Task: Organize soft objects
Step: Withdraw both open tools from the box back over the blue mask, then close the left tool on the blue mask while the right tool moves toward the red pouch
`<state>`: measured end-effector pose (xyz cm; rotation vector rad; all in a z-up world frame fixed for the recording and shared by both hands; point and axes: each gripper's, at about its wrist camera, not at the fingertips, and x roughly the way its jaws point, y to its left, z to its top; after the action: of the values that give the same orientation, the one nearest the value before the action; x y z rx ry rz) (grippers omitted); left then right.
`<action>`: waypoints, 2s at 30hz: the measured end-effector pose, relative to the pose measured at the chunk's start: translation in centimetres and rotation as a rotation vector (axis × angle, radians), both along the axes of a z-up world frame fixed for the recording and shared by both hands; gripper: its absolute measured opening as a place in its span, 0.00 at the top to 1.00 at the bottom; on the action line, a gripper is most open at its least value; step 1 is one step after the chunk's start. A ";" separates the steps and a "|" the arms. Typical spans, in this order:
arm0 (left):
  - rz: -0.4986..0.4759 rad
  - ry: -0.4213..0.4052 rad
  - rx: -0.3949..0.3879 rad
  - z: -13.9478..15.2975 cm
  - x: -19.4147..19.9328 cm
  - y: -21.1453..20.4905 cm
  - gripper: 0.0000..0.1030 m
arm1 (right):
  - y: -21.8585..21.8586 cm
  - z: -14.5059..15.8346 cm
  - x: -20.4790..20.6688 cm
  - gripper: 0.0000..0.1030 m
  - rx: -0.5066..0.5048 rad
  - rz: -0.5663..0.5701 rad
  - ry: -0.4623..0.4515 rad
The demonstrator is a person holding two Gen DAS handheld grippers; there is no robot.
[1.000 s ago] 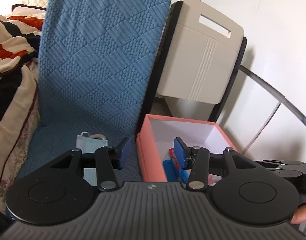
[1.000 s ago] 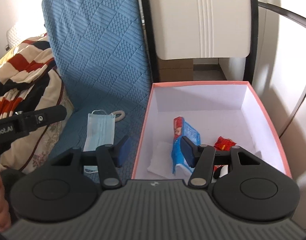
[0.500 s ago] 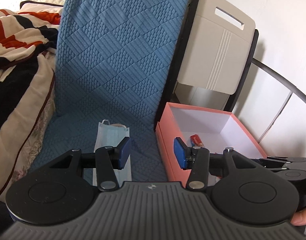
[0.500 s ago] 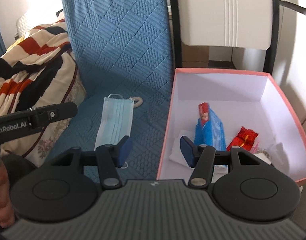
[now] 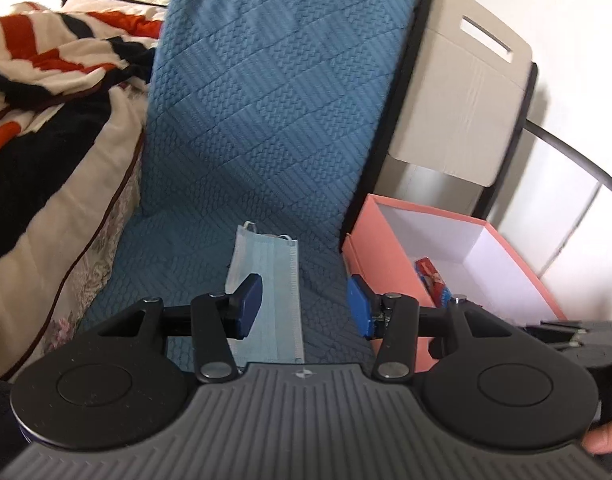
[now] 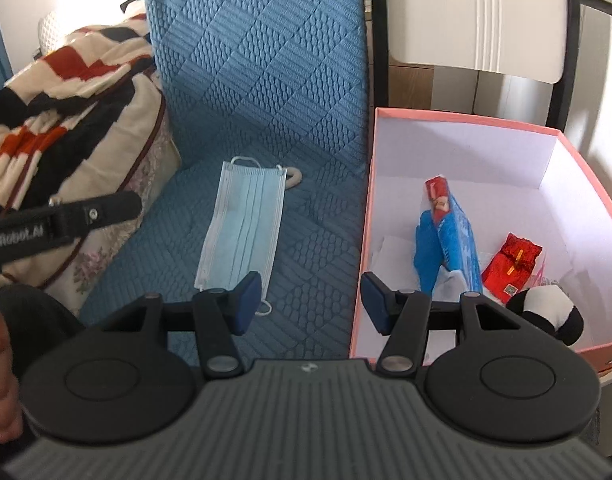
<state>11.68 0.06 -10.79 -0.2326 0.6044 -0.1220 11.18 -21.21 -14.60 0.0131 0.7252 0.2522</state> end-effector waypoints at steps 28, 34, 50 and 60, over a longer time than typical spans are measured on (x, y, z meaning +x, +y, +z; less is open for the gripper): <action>0.023 0.184 -0.079 -8.8 10.2 2.9 0.48 | 3.8 -2.6 9.1 0.45 0.044 0.051 -0.034; 0.047 0.226 -0.111 -10.7 12.7 4.1 0.48 | 4.3 -3.1 12.0 0.45 0.071 0.069 -0.024; 0.064 0.340 -0.149 -13.8 18.0 4.0 0.48 | 5.7 -6.0 21.7 0.48 0.152 0.066 0.108; 0.041 0.351 -0.103 -14.7 19.2 3.0 0.82 | 4.9 -6.8 24.6 0.47 0.191 0.038 0.133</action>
<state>30.93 3.06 -25.49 -0.3708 0.9432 -0.0729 35.83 -16.30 -21.44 0.1996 0.8321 0.3594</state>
